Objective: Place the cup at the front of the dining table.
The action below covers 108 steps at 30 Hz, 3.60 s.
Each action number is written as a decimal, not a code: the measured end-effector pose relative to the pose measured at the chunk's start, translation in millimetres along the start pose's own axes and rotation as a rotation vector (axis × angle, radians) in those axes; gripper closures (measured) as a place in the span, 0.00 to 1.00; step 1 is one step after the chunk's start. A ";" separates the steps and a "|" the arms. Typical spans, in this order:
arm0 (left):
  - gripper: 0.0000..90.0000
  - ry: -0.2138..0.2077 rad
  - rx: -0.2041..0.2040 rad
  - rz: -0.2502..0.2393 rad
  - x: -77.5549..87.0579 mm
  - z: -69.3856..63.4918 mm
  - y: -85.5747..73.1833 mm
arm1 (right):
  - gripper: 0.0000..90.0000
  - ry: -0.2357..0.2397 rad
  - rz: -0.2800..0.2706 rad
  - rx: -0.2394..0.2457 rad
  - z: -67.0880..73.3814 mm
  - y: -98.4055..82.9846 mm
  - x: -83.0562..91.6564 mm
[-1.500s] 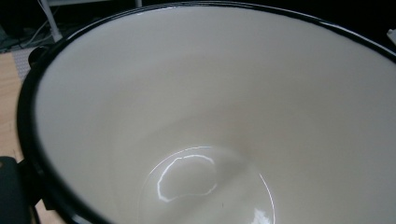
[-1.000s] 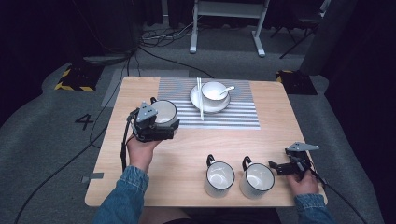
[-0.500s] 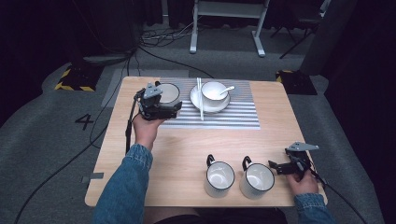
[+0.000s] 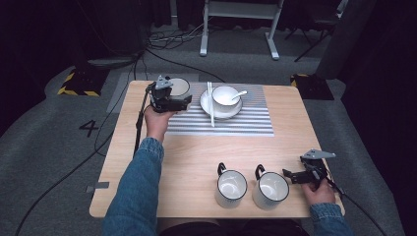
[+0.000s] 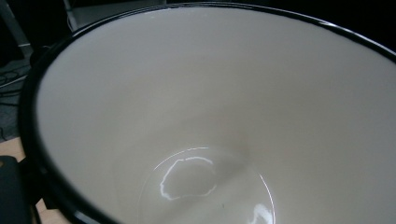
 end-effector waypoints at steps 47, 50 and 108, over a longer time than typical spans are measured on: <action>0.04 0.065 -0.024 0.129 -76.7 -15.9 -75.0 | 0.00 0.000 0.001 0.001 0.0 0.0 0.0; 0.04 0.047 -0.029 0.116 -75.5 -15.1 -77.3 | 0.00 0.000 0.001 0.000 0.0 0.0 0.0; 0.06 -0.058 0.004 0.079 86.0 -44.8 -26.9 | 0.00 -0.007 0.000 -0.004 0.3 -0.1 0.1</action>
Point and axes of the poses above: each handheld gripper's, and its own axes: x roughly backward along the jaws, y roughly out of its top, z roughly to its left, the point moved 6 cm from there along -x, roughly forward along the jaws, and after that the axes turned 3 degrees about y, right-handed, at the moved point
